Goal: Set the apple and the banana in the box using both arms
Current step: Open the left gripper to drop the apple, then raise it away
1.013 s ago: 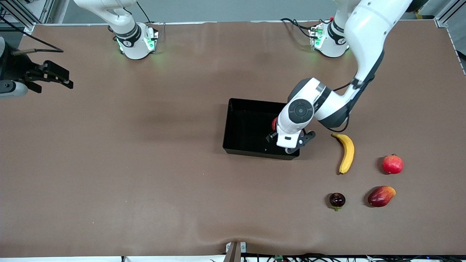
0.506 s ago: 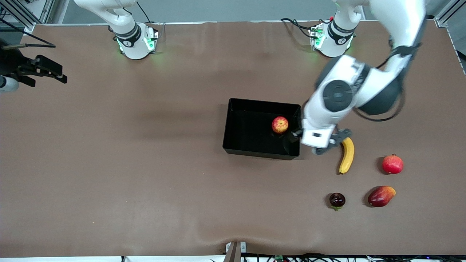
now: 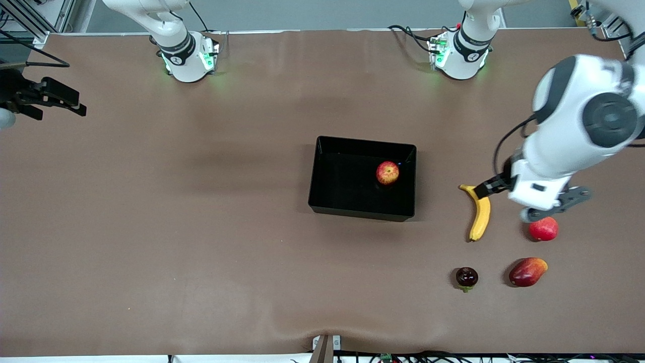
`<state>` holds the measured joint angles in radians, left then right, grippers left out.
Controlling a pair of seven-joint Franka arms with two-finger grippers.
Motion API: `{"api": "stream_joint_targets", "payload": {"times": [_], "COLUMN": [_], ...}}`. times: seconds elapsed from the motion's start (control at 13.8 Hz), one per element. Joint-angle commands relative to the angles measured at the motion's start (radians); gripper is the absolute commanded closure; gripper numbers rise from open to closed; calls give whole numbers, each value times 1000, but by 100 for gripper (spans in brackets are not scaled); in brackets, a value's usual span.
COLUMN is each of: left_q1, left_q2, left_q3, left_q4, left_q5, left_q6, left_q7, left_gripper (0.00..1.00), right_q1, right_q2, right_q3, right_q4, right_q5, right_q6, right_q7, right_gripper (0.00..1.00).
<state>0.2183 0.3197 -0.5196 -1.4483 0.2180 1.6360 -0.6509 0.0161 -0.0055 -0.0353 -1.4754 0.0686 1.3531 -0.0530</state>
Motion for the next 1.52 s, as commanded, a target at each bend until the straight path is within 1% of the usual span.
{"api": "stream_joint_targets", "payload": {"times": [0.0, 0.07, 0.29, 0.43, 0.51, 0.65, 0.87, 0.94, 1.01, 1.3, 1.45], "left_q1": [41, 59, 91, 81, 60, -35, -144, -183, -197, -212, -215], "left_q2": [-7, -13, -63, -126, -142, -210, -299, -324, -349, -422, -438], "left_q3": [-11, -13, -8, 3, 27, 172, 391, 438, 450, 451, 451], "left_q4": [72, 80, 80, 77, 72, 40, -44, -69, -95, -176, -184], "left_q5": [9, 8, 6, 6, 4, -26, -167, -173, -174, -174, -174], "left_q6": [-97, -117, -120, -120, -122, -127, -127, -128, -128, -127, -128], "left_q7": [115, 152, 233, 276, 293, 402, 555, 577, 582, 582, 580], "left_gripper": [0, 0, 0, 0, 0, 0, 0, 0, 0, 0, 0], "right_q1": [-16, -16, -25, -30, -38, -30, -38, -39, -42, -91, -81], "right_q2": [-11, -13, -11, -11, -13, -10, -2, -4, -2, -2, -1], "right_q3": [6, 5, 5, 3, 6, 15, 11, 8, 8, 8, 14], "right_q4": [4, 4, 4, 32, 32, 36, 38, 38, 38, 40, 40], "right_q5": [0, -4, -9, -9, -9, -24, -30, -33, -35, -36, -35], "right_q6": [-14, -20, -5, -6, -6, 27, 31, 32, 32, 32, 34], "right_q7": [2, 2, 2, 1, 1, 1, -2, -2, -5, -11, -11], "right_gripper": [0, 0, 0, 0, 0, 0, 0, 0, 0, 0, 0]}}
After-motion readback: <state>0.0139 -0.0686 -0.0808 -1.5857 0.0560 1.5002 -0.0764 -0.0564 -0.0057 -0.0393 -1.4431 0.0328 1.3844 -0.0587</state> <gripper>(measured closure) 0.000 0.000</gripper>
